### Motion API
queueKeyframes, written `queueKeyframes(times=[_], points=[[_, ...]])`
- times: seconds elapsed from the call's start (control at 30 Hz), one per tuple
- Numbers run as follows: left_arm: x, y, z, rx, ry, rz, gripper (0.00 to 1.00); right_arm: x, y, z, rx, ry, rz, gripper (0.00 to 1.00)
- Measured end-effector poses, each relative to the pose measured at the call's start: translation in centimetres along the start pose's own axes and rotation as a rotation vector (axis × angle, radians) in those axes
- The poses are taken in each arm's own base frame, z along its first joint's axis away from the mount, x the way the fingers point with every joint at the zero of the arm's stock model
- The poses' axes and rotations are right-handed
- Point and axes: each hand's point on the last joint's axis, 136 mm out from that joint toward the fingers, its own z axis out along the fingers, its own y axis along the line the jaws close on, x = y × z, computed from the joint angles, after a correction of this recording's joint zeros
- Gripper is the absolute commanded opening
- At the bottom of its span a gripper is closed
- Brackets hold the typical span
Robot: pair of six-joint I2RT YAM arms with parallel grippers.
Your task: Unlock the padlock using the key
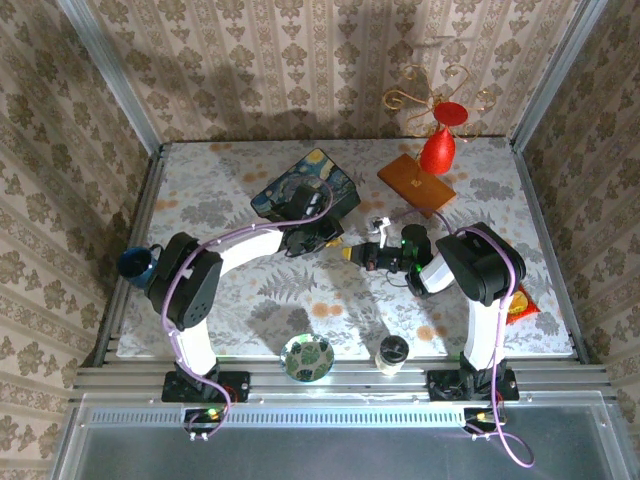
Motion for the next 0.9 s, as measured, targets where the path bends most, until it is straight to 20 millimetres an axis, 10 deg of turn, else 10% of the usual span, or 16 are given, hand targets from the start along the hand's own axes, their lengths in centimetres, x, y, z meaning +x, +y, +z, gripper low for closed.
queueKeyframes(times=[0.9], points=[[0.9,0.22,-0.22,-0.006,0.047,-0.001,0.0,-0.15,0.6,0.41,-0.031,0.031,0.124,0.0]])
